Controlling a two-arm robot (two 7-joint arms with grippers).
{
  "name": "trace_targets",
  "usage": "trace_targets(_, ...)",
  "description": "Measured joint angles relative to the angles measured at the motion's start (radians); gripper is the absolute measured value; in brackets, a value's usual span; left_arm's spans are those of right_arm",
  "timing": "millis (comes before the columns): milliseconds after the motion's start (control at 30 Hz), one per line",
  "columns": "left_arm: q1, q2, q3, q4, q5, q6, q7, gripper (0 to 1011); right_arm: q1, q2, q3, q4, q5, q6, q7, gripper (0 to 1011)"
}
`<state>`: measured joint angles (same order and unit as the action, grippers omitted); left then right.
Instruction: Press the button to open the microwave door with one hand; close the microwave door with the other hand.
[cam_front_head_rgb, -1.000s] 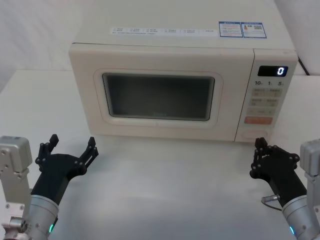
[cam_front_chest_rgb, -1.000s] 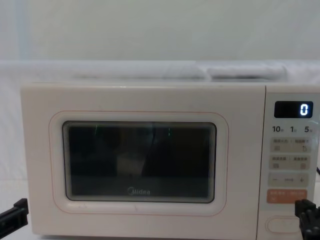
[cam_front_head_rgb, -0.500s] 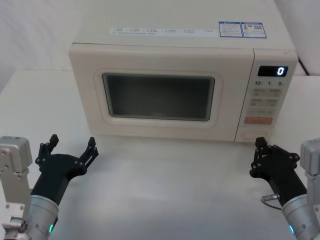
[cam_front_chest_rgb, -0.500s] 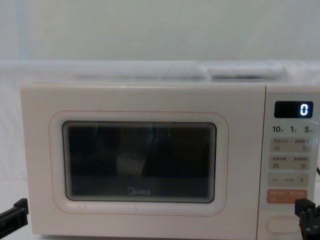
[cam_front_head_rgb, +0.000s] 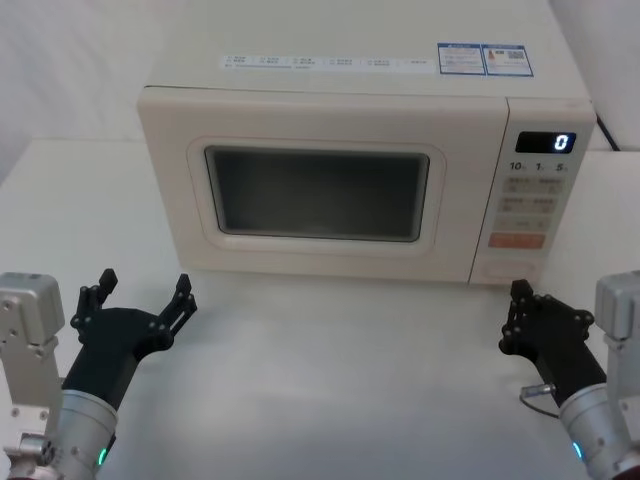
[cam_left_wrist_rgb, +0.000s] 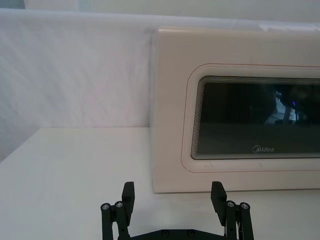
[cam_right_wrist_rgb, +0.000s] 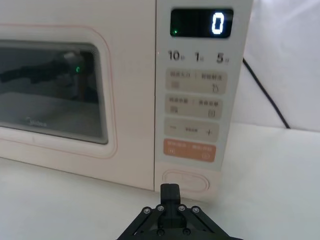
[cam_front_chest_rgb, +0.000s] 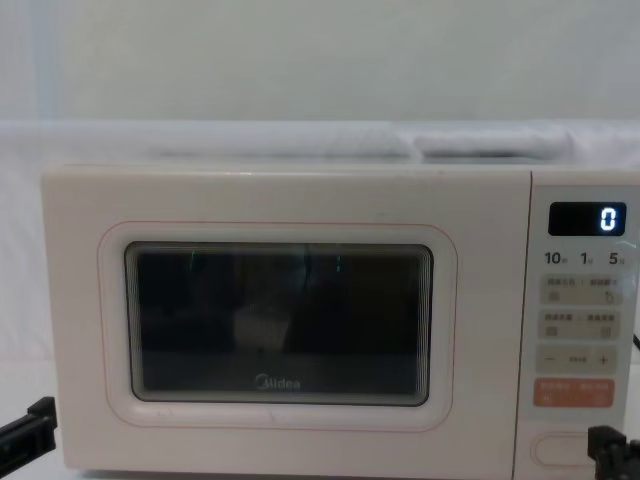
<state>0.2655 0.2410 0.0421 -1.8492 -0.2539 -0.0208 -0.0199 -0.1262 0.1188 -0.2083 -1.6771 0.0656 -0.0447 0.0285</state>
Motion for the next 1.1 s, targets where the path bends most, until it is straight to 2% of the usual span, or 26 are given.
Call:
trace_targets(467,0.000,0.000,0.000,0.000,0.000,0.000,0.000,1001,0.085,-0.067,0.038,0.139,-0.007,0.006,0.020,0)
trace_targets(1100,0.000,0.000,0.000,0.000,0.000,0.000,0.000,1001,0.167,-0.096,0.072,0.246,-0.014,0.003,0.038,0)
